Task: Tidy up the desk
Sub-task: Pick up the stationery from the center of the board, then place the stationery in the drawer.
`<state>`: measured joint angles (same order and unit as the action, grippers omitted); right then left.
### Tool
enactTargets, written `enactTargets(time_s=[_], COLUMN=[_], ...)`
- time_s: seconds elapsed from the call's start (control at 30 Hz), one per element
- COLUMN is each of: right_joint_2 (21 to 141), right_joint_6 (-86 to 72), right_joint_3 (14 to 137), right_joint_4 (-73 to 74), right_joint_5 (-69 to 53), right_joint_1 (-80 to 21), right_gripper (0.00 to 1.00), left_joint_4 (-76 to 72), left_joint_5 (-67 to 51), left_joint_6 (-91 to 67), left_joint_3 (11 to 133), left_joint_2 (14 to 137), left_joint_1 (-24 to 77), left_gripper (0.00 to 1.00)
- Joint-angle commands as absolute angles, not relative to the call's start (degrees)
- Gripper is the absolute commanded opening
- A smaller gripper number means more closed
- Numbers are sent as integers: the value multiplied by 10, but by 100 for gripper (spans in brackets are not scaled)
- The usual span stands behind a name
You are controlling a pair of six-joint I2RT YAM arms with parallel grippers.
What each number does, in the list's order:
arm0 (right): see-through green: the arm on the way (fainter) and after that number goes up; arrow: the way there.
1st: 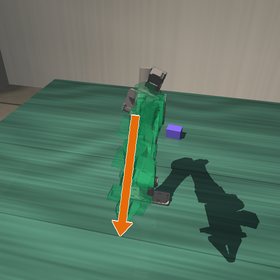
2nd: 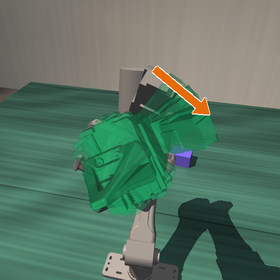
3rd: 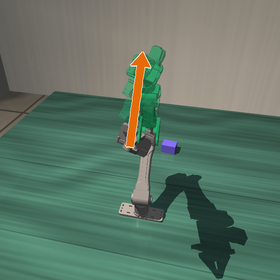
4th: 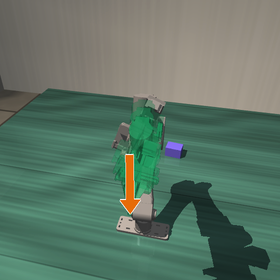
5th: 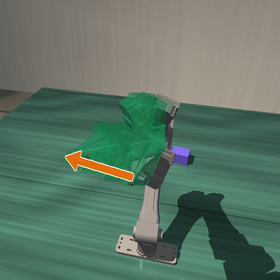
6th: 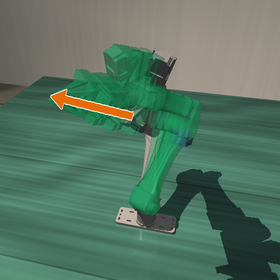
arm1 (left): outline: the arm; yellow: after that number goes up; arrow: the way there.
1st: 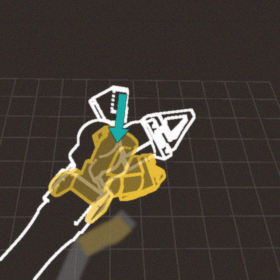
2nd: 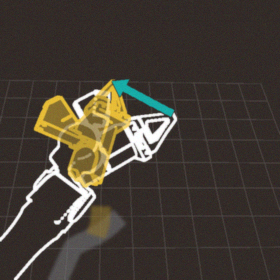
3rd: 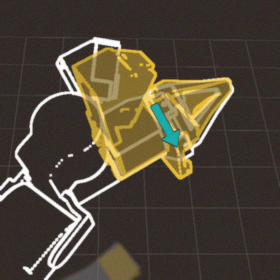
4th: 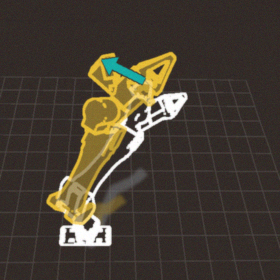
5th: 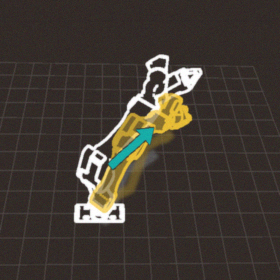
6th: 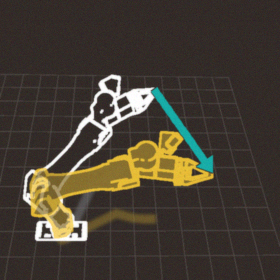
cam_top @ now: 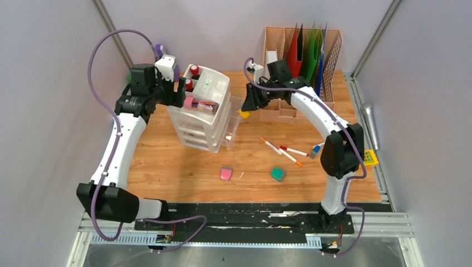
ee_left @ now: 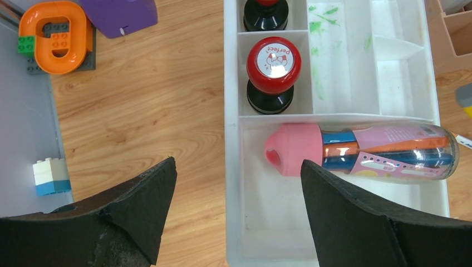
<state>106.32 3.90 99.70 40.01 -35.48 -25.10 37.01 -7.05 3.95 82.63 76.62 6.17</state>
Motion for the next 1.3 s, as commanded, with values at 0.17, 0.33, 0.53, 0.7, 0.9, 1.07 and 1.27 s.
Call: enactTargets(time_s=[0.17, 0.33, 0.53, 0.7, 0.9, 1.07, 1.27], right_joint_2=[1155, 1182, 1206, 1224, 1230, 1186, 1083], right_joint_6=[-109, -130, -130, -128, -114, -91, -44], right_joint_3=[1085, 1107, 1124, 1138, 1151, 1143, 1067], right_joint_4=[352, 347, 344, 338, 338, 338, 333], right_joint_5=[-414, -418, -403, -395, -372, -353, -347], right_joint_1=[-254, -254, -254, -254, -250, -227, -188], right_gripper=[3, 5, 8, 15, 66, 77, 78], left_joint_4=[354, 357, 357, 357, 359, 356, 353], left_joint_5=[-73, -72, -72, -74, -75, -77, -81], left_joint_6=[34, 35, 36, 34, 35, 35, 37], left_joint_3=[825, 827, 829, 829, 828, 826, 827], left_joint_2=[741, 743, 746, 748, 747, 746, 749], left_joint_1=[57, 57, 57, 57, 57, 57, 58], left_gripper=[90, 90, 90, 91, 91, 91, 91])
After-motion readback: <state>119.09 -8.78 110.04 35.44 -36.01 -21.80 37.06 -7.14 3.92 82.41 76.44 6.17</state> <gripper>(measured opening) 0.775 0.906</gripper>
